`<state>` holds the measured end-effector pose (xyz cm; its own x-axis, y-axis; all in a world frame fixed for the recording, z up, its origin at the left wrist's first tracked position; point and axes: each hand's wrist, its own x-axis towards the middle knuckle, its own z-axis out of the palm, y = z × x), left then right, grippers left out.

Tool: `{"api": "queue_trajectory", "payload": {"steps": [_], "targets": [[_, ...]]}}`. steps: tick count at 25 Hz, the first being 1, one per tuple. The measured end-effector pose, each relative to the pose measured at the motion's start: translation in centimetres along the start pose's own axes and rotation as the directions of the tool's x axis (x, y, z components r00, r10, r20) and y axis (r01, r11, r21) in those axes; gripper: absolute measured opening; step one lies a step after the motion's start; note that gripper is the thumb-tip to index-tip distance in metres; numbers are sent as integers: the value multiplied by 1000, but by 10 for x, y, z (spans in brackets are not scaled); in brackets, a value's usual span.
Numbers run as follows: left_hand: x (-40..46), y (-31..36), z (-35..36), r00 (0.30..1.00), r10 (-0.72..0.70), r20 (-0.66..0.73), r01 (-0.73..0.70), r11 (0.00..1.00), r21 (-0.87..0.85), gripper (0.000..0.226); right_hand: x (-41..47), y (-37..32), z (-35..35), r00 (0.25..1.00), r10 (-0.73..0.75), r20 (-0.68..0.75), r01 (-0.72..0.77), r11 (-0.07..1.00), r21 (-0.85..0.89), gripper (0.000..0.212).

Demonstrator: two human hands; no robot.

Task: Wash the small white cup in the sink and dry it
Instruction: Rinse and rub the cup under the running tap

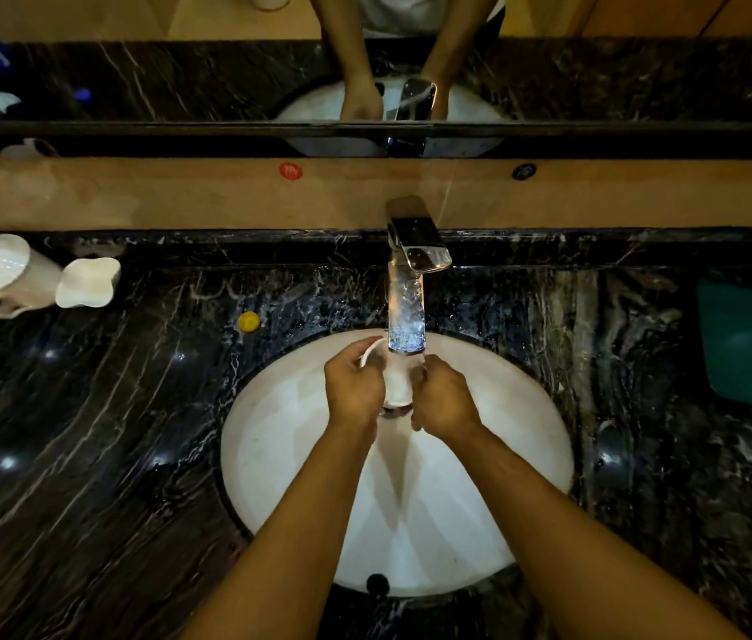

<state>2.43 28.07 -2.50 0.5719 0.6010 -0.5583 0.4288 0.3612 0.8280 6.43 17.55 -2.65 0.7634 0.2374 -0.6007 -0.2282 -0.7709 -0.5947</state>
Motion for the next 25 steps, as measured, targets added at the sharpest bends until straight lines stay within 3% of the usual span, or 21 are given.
{"api": "queue_trajectory", "payload": {"steps": [4,7,9,12,14,16,18,21,23,25], "targets": [[9,9,-11,979,-22,204,-21,978,207,22,6,2,-15,995,-83,-51,62,945,-321,45],[17,17,-12,945,-92,313,-31,930,367,12,1,-5,-17,974,-225,-4,213,931,-295,31],[20,16,-10,965,-91,245,3,940,340,13,-3,-10,-17,973,-231,16,227,937,-265,30],[12,7,-3,985,-166,49,164,986,36,22,-1,-12,-11,992,-127,-7,127,991,-48,36],[8,2,0,983,-175,-45,172,982,-73,25,1,-11,-5,997,-59,55,53,994,100,40],[10,-1,-1,989,-123,-86,118,991,-60,25,4,-10,-3,992,-52,114,36,990,137,32],[11,-1,-3,998,-61,-23,62,997,38,22,7,-9,-9,994,-32,106,24,997,75,23],[14,0,-8,990,-53,133,22,974,223,19,9,-5,-17,996,46,75,-34,988,-149,49],[18,5,-11,976,-73,204,7,952,306,16,9,-2,-14,1000,-9,2,9,943,-332,59],[22,7,-14,966,-104,237,26,950,310,18,6,-1,-10,994,-110,-17,97,933,-346,45]]}}
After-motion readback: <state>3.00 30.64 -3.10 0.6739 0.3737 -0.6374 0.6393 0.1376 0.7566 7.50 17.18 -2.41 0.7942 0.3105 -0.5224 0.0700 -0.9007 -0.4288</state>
